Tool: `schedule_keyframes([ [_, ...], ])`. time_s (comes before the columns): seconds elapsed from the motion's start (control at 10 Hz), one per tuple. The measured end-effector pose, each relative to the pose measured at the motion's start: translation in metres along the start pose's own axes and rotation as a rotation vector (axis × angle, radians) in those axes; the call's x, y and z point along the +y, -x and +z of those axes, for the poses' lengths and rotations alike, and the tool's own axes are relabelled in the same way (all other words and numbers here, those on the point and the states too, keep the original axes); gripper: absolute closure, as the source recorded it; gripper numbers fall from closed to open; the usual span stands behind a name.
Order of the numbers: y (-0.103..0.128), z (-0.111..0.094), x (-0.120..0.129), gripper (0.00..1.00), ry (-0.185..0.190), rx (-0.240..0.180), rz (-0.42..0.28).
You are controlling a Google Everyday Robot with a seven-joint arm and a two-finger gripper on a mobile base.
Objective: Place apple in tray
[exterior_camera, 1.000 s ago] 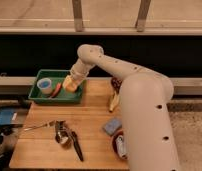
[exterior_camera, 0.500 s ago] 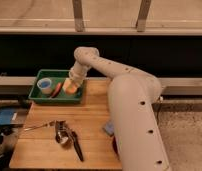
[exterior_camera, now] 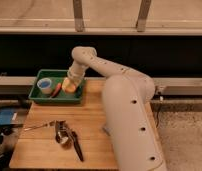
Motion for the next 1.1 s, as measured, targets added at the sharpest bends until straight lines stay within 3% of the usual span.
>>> schedule_keyframes([
  [0.5,-0.0035,-0.0088,-0.0026,0.30,0.008,-0.024,-0.001],
  [1.1,-0.0033,-0.0088,-0.0019,0.30,0.010,-0.024,-0.002],
])
